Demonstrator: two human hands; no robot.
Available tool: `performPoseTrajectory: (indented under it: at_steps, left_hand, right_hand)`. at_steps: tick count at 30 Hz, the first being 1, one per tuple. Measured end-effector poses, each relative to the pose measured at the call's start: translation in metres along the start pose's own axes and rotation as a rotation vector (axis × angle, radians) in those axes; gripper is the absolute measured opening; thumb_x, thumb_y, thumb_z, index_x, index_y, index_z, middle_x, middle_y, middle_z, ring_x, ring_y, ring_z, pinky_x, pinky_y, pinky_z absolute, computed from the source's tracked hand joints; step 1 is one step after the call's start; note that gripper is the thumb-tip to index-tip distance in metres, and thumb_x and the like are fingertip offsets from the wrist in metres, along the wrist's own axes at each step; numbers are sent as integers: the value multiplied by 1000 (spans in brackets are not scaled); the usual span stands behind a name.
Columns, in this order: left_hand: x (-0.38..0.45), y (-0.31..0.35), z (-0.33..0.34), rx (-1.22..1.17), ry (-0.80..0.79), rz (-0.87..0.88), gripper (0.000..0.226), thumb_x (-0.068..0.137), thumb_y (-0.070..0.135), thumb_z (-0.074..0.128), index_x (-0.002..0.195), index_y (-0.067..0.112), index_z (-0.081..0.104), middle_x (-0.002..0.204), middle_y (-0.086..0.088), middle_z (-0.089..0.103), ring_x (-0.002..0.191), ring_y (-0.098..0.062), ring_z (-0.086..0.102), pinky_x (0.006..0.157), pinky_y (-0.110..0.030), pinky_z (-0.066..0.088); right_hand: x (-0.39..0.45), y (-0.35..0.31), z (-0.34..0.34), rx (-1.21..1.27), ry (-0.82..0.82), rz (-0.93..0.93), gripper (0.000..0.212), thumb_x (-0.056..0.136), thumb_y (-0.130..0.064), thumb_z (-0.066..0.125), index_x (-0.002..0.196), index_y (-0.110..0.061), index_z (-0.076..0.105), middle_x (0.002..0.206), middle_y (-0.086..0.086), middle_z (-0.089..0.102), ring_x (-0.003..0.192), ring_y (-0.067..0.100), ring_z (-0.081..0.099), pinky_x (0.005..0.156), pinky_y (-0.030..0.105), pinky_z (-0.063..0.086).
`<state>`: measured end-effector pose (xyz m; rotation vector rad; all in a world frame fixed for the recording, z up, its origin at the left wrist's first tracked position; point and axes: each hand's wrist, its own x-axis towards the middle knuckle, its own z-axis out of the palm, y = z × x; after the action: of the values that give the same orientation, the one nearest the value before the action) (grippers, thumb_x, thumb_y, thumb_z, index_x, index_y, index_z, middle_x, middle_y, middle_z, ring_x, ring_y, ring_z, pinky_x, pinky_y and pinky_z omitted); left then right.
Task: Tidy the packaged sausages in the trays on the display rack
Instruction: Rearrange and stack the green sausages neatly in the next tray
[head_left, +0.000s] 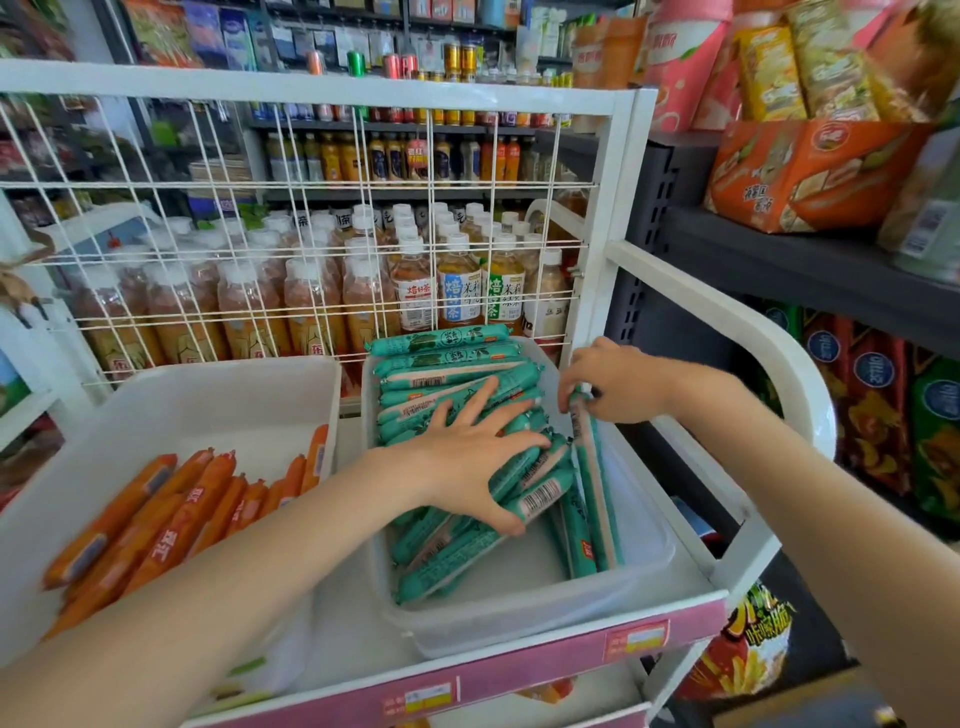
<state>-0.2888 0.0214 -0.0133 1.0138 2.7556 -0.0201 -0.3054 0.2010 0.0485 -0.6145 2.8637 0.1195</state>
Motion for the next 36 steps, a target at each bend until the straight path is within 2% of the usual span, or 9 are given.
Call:
performPoseTrajectory:
  at_steps: [3,8,11,13,16,19,22,27,36]
  left_hand:
    - [2,-1,3,-12,19,6,88,74,60,62,143,39,13,154,9,-18,136,-25,-31,108,-60,-9]
    - [-1,1,4,-50,36,22,87,72,63,62,143,40,17,154,10,-14,137,-23,-29,109,-58,-10]
    - [-6,-5,-5,-428,168,48,64,69,63,64,126,39,48,150,11,26,143,-15,7,115,-52,9]
    - [-14,-5,-17,-833,303,53,41,71,55,66,108,39,59,127,17,55,125,-2,44,107,-33,33]
    - [-21,-4,-34,-1182,429,46,26,82,28,62,108,26,63,110,10,67,103,-2,61,92,-22,46]
    - [-23,-7,-44,-1099,528,80,25,83,16,63,107,23,63,104,4,69,100,-9,64,90,-24,49]
    - [-29,-15,-50,-965,552,88,27,81,14,64,102,30,60,96,16,66,87,7,63,82,-12,48]
    - [-37,-18,-53,-958,582,108,41,81,5,64,117,22,54,101,14,64,85,10,63,77,-8,48]
    - [-38,-16,-51,-779,739,54,41,80,15,67,117,28,55,111,13,62,95,3,62,90,-19,49]
  right_hand:
    - [-16,-3,-20,145,-61,-76,32,92,-3,44,117,-16,59,101,-8,47,110,16,49,78,14,35]
    - [-26,-7,-26,472,-97,-182,23,89,-5,54,107,-17,62,114,14,62,95,27,64,66,16,52]
    - [-34,-2,-35,633,96,-186,18,89,-13,57,107,-11,61,95,17,66,77,20,64,66,20,53]
    - [-35,-3,-39,820,233,-197,18,88,-12,59,104,-4,59,85,19,63,66,17,60,63,21,53]
    - [-28,-11,-38,1026,345,-228,18,83,-9,63,99,-2,59,89,23,62,67,17,62,64,22,55]
    - [-20,-19,-33,1178,390,-234,25,75,-14,68,96,-2,61,88,17,66,69,17,66,66,22,56]
    - [-20,-21,-35,1312,356,-255,31,72,-24,64,94,-2,64,83,10,71,71,15,68,68,20,56]
    - [-20,-20,-37,1516,252,-317,31,74,-19,61,97,0,65,83,9,72,71,13,68,68,18,56]
    - [-20,-20,-36,1544,219,-357,25,62,-24,69,81,-8,74,84,9,73,73,13,69,65,16,55]
